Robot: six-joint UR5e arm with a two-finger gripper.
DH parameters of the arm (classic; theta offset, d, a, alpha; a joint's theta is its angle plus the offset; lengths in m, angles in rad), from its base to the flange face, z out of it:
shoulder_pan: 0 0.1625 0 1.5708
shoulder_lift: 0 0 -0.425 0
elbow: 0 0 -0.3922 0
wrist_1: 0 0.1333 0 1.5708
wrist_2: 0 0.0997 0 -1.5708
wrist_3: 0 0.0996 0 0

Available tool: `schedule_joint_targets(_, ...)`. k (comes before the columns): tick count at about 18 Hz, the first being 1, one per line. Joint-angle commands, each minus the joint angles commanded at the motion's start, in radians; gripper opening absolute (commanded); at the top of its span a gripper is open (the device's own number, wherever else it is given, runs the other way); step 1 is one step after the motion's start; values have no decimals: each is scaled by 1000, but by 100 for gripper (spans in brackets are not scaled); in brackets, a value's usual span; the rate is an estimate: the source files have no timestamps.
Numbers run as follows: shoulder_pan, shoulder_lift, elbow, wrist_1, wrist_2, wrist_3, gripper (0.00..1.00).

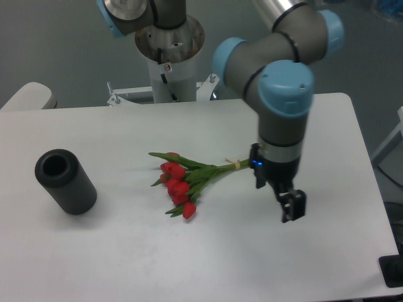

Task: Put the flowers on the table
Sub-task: 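Open the gripper and lift it away from the tulips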

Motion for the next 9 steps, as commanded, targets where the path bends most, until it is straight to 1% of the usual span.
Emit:
schedule_joint_targets(2,34,0,11,-26,-26,77,100)
schedule_joint_targets(7,74,-6,12,-26,-35,142,100)
schedule_joint_targets(9,75,-8,12,-26,-48,151,100)
